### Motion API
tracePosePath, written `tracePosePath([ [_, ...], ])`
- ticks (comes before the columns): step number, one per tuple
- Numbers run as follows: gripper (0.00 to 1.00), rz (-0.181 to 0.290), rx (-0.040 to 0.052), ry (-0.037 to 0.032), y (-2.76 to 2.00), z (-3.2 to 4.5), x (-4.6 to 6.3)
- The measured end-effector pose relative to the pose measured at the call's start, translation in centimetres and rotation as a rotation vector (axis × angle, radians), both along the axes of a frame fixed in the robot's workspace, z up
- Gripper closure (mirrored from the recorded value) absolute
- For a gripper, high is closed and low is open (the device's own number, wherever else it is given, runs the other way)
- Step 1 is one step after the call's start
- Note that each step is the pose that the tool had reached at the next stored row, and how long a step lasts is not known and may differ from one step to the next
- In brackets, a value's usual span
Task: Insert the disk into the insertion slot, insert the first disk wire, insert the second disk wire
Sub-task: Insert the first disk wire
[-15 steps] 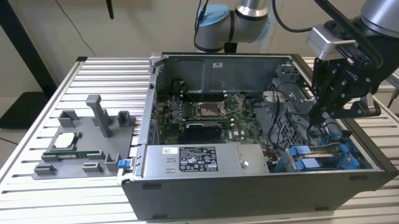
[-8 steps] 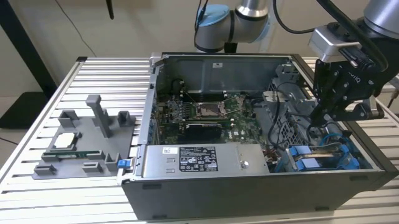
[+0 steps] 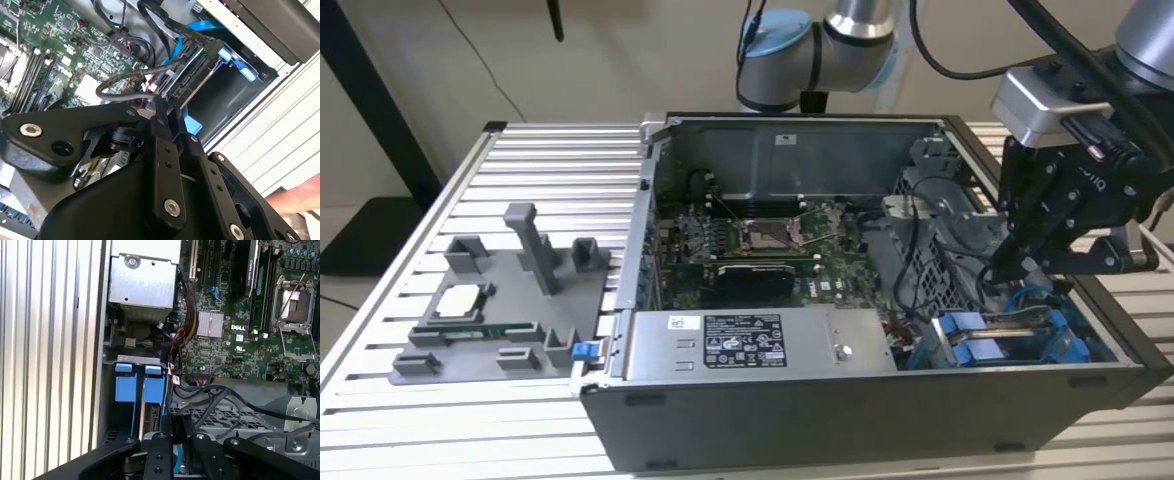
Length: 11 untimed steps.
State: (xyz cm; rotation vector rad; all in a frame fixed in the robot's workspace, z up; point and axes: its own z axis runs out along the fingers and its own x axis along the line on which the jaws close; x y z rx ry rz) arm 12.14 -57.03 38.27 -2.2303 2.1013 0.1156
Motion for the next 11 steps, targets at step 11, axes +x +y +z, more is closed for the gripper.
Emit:
tracePosePath([
  [11,1.00,0.000,0.0000,0.0037,-1.14,-0.27,0.1],
])
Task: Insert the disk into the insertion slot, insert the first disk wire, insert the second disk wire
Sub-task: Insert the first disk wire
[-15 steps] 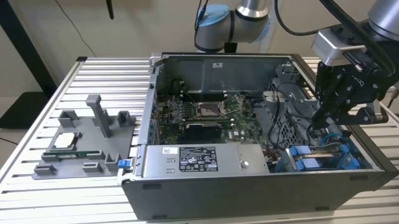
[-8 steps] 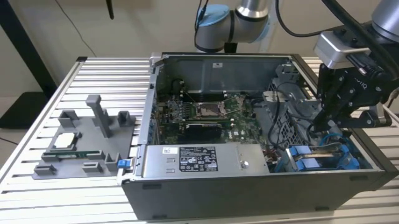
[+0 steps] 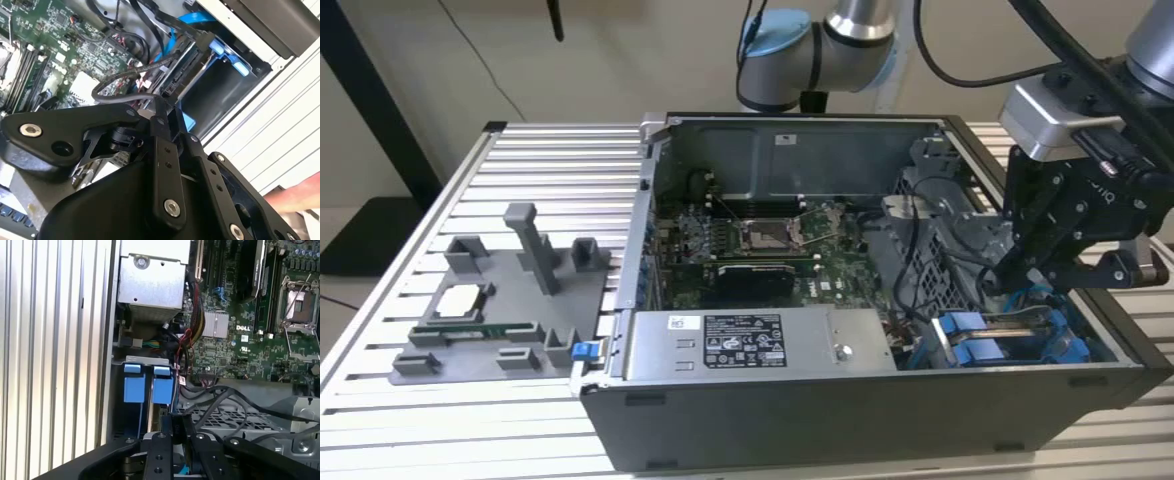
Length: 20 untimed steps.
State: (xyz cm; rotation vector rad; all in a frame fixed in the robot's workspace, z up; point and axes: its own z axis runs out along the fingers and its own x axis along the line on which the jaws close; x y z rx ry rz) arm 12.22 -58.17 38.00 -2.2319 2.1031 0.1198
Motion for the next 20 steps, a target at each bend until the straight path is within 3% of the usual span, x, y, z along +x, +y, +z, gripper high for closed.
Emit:
tracePosePath([
  [5,1.00,0.000,0.0000,0.0021,-0.95,-0.20,0.0],
  [9,1.00,0.000,0.0001,0.0023,-1.44,-0.44,0.0],
  [20,1.00,0.000,0.0001,0.0023,-1.76,-0.86,0.0],
])
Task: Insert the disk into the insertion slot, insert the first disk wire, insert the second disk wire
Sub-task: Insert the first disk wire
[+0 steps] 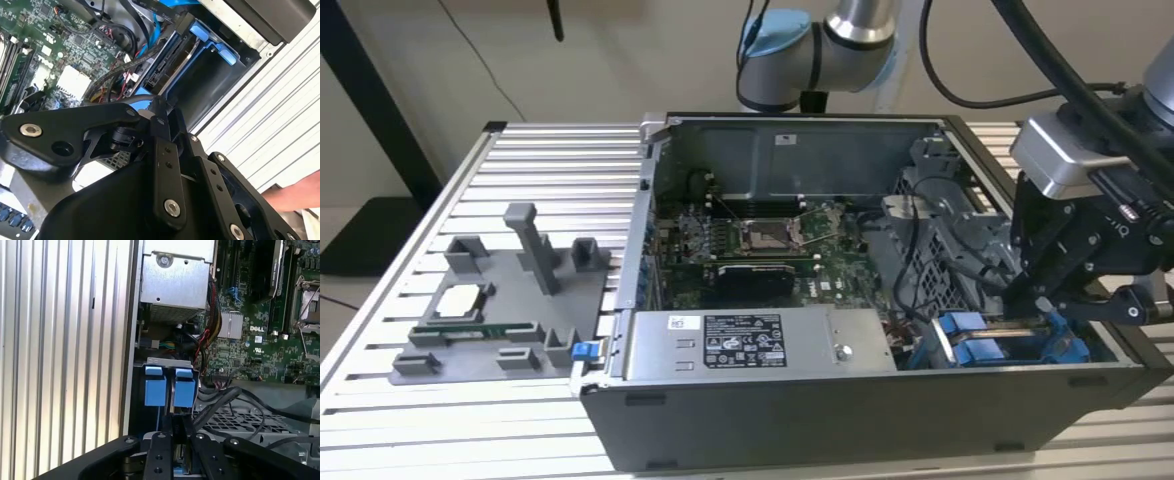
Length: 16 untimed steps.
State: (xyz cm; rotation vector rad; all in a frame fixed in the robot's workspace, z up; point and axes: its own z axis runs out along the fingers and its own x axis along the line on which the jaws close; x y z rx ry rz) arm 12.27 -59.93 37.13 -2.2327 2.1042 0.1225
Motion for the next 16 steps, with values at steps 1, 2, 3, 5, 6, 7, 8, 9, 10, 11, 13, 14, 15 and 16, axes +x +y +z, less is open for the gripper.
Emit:
tracePosePath([
  [1,1.00,0.000,0.0000,0.0000,0.00,0.00,0.0],
  [2,1.00,0.000,0.0002,0.0000,-0.02,-0.03,0.0],
  [3,1.00,0.000,0.0003,0.0000,-0.06,-0.07,0.0],
  [5,1.00,0.000,-0.0001,0.0000,-0.15,-0.14,0.0],
  [6,1.00,0.000,0.0000,0.0000,-0.23,-0.20,0.0],
  [7,1.00,0.000,-0.0001,0.0000,-0.29,-0.27,0.0],
  [8,1.00,0.000,0.0000,0.0000,-0.37,-0.35,0.0],
  [9,1.00,0.000,0.0001,0.0000,-0.43,-0.46,0.0],
  [10,1.00,0.000,0.0003,0.0000,-0.47,-0.59,0.0],
  [11,1.00,0.000,0.0004,0.0001,-0.49,-0.74,0.1],
  [13,1.00,0.000,0.0012,0.0001,-0.50,-1.01,0.3],
  [14,1.00,0.000,0.0022,0.0001,-0.50,-1.11,0.5],
  [15,1.00,0.000,0.0024,0.0014,-0.50,-1.19,0.8],
  [16,1.00,0.000,0.0027,0.0044,-0.50,-1.28,1.2],
])
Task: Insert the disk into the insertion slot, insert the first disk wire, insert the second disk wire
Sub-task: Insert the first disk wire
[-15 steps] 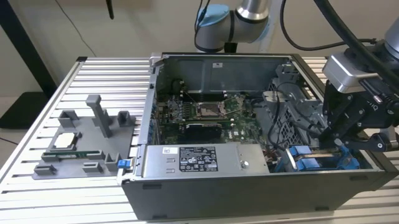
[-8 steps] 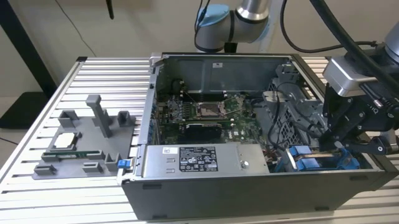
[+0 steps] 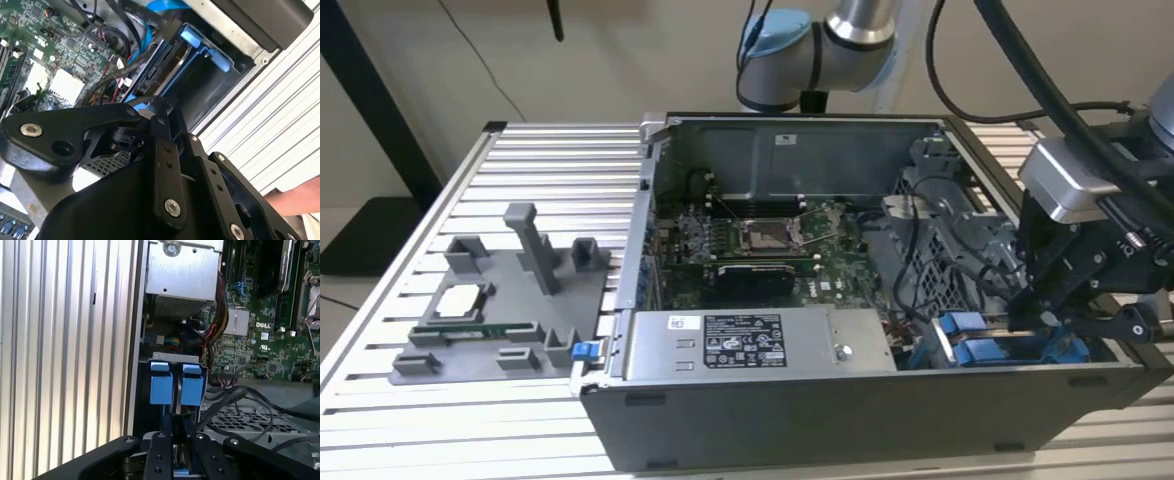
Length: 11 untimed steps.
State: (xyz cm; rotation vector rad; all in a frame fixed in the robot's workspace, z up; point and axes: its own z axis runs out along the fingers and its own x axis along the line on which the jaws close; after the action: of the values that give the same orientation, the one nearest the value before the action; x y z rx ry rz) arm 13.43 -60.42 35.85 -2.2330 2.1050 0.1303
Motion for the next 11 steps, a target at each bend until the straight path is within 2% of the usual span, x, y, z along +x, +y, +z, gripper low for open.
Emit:
tracePosePath([
  [4,1.00,0.000,0.0012,0.0142,0.00,-0.22,1.0],
  [8,1.00,0.000,0.0048,0.0253,0.05,-0.28,1.5],
  [11,1.00,0.000,0.0082,0.0318,0.25,-0.29,1.6],
])
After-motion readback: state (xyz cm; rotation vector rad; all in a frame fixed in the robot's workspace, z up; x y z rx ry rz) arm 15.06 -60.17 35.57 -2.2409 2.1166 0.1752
